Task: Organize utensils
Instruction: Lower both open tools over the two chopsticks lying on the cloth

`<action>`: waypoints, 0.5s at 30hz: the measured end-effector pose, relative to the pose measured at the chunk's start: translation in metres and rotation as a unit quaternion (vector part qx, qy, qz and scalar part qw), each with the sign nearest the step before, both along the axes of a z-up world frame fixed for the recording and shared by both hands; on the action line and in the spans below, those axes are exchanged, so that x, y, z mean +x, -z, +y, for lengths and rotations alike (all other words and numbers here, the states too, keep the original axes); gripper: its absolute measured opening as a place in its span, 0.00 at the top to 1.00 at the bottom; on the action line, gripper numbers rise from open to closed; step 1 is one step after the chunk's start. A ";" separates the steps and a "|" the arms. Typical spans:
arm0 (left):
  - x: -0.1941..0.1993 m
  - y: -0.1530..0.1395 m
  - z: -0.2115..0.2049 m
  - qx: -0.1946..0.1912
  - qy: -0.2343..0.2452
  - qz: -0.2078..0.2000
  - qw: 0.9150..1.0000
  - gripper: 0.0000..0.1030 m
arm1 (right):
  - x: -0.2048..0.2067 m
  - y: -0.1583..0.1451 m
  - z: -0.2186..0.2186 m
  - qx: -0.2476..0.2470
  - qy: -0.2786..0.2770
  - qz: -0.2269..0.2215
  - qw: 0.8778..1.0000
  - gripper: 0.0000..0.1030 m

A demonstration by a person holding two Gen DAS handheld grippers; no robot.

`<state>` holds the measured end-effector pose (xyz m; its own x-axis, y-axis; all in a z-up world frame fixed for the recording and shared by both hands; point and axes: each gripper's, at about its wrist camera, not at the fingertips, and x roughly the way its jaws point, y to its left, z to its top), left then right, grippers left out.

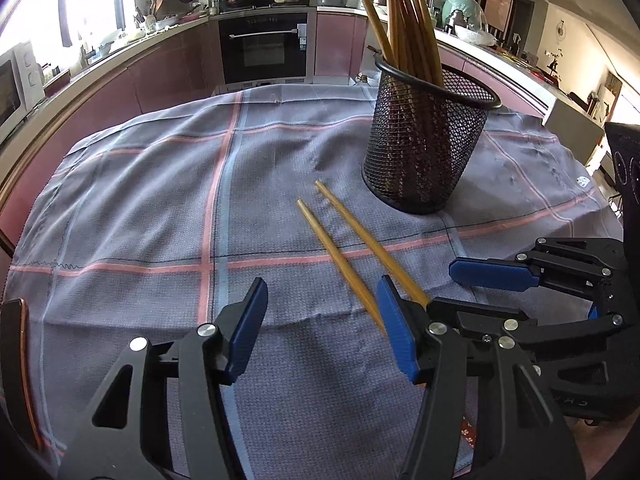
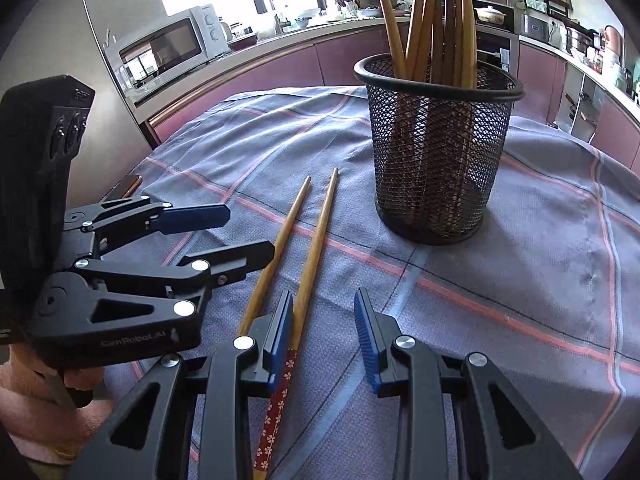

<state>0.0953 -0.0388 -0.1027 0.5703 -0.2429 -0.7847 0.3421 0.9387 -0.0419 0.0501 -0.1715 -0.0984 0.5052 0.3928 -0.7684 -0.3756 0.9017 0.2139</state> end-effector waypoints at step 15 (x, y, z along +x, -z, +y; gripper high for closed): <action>0.002 0.007 -0.011 -0.003 0.030 0.016 0.999 0.72 | 0.003 -0.002 -0.001 -0.002 -0.003 -0.003 1.000 0.71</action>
<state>0.0972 -0.0500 -0.1100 0.5293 -0.2802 -0.8008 0.3961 0.9163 -0.0588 0.0528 -0.1728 -0.0967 0.5065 0.3937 -0.7671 -0.3826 0.8999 0.2093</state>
